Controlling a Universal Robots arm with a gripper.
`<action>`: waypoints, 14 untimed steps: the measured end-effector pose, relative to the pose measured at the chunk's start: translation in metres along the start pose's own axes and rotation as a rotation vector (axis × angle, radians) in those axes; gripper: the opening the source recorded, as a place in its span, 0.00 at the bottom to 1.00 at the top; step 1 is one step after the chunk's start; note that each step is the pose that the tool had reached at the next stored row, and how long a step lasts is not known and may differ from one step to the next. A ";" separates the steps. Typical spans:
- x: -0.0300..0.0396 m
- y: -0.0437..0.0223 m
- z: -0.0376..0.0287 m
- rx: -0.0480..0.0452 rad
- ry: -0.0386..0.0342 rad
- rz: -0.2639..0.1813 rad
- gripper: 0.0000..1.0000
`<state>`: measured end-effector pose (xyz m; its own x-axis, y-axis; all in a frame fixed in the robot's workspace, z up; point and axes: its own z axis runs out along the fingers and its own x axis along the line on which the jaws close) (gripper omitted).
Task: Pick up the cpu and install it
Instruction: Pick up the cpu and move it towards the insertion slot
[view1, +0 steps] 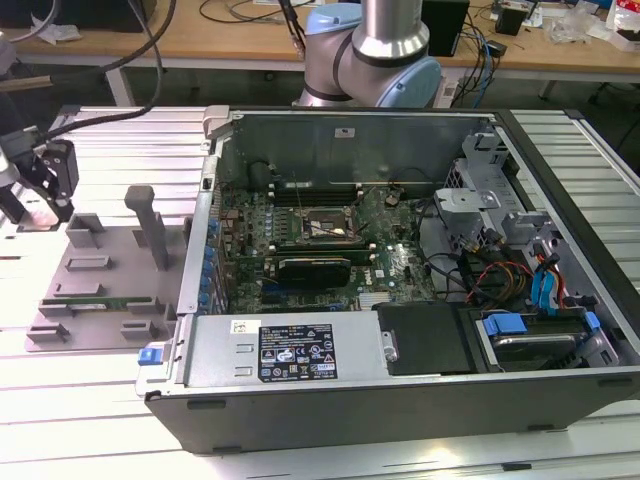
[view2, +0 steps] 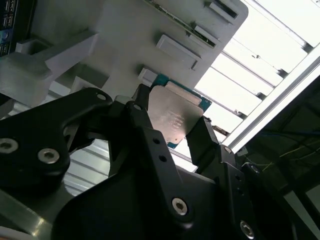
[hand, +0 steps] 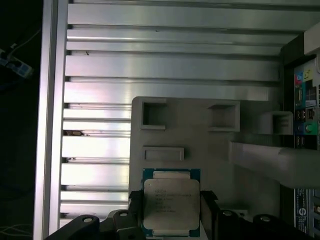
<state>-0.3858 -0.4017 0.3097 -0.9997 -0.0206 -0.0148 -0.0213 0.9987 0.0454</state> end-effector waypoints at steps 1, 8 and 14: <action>0.0000 0.0002 -0.0014 0.0001 -0.0002 0.000 0.55; -0.0003 0.0017 -0.0164 0.0001 -0.0018 0.000 0.55; -0.0006 0.0046 -0.0405 0.0001 -0.0041 0.000 0.55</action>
<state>-0.3859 -0.3989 0.3503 -0.9996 -0.0206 -0.0189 -0.0214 0.9987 0.0452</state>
